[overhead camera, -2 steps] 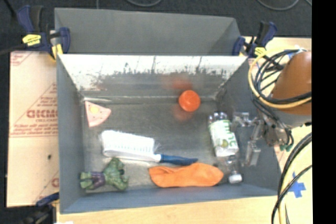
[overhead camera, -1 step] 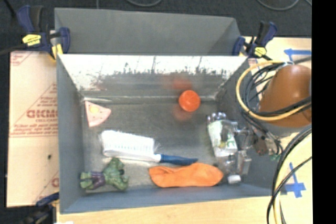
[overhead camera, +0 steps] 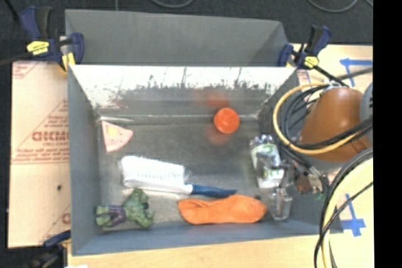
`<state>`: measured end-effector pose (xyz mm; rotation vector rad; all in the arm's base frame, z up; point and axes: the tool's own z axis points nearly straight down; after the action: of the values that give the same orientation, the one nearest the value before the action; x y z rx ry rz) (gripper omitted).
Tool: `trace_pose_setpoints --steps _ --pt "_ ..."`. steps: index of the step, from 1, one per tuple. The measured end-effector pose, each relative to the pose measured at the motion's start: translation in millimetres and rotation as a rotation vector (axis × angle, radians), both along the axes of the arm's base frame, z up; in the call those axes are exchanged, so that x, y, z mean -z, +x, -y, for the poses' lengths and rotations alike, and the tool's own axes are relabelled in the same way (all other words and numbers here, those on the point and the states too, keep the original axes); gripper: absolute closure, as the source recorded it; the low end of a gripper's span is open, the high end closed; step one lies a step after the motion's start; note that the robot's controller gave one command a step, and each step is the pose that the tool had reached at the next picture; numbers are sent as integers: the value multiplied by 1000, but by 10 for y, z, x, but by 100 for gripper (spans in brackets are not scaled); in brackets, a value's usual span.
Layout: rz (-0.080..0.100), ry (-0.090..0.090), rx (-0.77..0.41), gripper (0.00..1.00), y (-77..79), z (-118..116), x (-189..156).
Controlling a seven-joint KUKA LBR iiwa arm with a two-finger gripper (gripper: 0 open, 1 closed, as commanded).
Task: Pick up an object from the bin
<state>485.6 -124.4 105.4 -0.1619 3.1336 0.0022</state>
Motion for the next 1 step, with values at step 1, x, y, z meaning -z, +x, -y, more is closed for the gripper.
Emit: trace_pose_setpoints --steps 1 --pt "3 -4 -120 0 11 -39 109"
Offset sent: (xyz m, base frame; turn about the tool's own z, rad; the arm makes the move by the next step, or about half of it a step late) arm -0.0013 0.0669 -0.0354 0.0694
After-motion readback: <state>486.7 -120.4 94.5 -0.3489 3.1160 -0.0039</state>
